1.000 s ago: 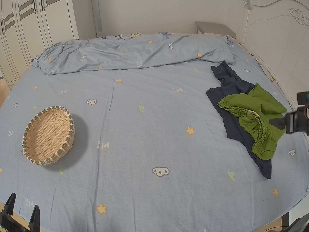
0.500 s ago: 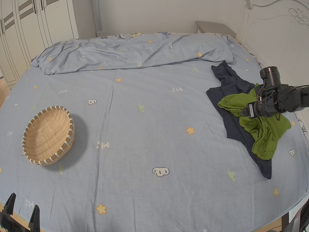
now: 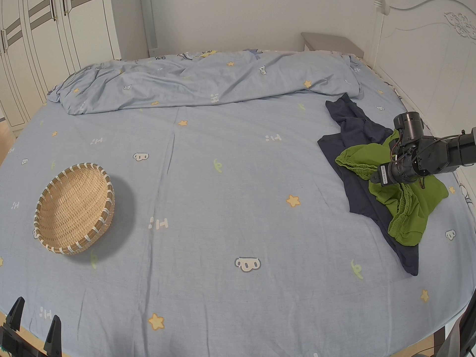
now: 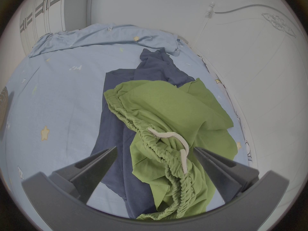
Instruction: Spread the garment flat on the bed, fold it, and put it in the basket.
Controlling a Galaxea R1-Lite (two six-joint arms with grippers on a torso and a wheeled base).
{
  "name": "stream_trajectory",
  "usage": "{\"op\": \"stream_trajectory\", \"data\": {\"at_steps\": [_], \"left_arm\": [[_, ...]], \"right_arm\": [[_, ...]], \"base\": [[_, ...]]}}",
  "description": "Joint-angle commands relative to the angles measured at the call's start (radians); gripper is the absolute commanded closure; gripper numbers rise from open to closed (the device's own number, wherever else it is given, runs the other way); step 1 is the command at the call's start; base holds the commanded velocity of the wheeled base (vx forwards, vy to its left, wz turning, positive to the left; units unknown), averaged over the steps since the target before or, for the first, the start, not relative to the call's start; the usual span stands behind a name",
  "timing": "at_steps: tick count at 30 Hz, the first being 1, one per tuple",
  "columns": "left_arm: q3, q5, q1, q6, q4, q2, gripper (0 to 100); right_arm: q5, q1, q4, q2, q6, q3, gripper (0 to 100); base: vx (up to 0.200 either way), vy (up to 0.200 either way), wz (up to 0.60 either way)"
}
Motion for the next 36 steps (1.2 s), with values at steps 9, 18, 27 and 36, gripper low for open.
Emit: {"op": "stream_trajectory", "data": {"at_steps": [9, 18, 27, 36], "left_arm": [[0.013, -0.001, 0.000, 0.000, 0.000, -0.015, 0], [0.013, -0.001, 0.000, 0.000, 0.000, -0.015, 0], [0.013, 0.001, 0.000, 0.000, 0.001, -0.015, 0], [0.013, 0.001, 0.000, 0.000, 0.000, -0.015, 0]], "right_arm": [[0.002, -0.009, -0.011, 0.046, -0.001, -0.011, 100], [0.004, -0.020, -0.037, 0.075, -0.001, -0.052, 100], [0.011, 0.063, 0.052, -0.017, 0.033, -0.149, 100], [0.159, 0.367, 0.454, -0.080, 0.314, -0.398, 100]], "base": [[0.000, 0.000, 0.00], [0.000, 0.000, 0.00], [0.000, 0.000, 0.00], [0.000, 0.000, 0.00]]}}
